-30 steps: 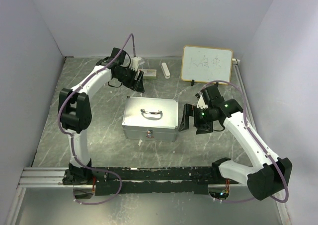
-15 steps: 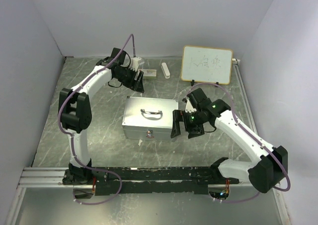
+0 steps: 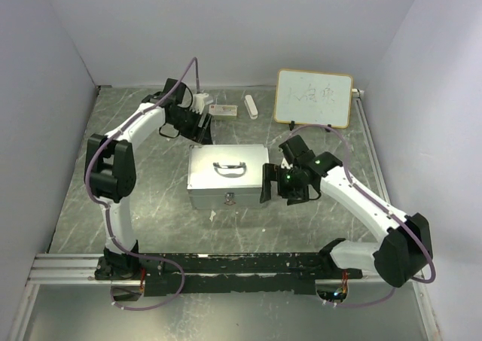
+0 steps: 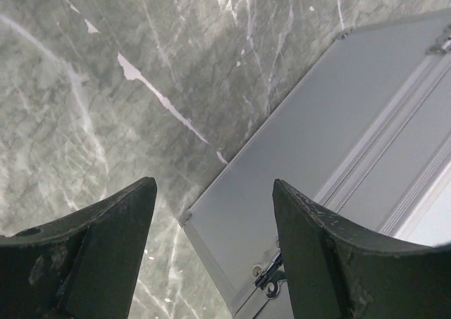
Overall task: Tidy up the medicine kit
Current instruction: Move the medicine box to the center of the board.
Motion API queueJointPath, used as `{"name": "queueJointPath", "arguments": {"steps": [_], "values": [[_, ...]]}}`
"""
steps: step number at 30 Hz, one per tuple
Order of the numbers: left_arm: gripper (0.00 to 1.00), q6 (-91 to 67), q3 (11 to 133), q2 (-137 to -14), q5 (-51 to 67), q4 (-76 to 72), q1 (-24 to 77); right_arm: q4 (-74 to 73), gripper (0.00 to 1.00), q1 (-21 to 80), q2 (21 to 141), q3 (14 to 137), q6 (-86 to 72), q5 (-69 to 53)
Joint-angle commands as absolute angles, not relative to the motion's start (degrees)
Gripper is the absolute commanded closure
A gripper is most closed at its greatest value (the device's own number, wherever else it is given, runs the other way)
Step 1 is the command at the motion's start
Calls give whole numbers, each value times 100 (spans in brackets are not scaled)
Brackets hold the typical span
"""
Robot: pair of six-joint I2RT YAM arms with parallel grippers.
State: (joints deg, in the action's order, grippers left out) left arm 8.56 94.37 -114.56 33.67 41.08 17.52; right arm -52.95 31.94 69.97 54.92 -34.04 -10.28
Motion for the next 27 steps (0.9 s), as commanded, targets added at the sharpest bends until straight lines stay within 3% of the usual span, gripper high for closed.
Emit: {"name": "queueJointPath", "arguments": {"steps": [1,27], "values": [[22,941,9232,-11004,3460,4226,1672,-4760,0,3129,7298,5658,-3490,-529],[22,719,8693,-10222,3792,4500,1652,-4157,0,1978,8316,6497,-2582,-595]]}}
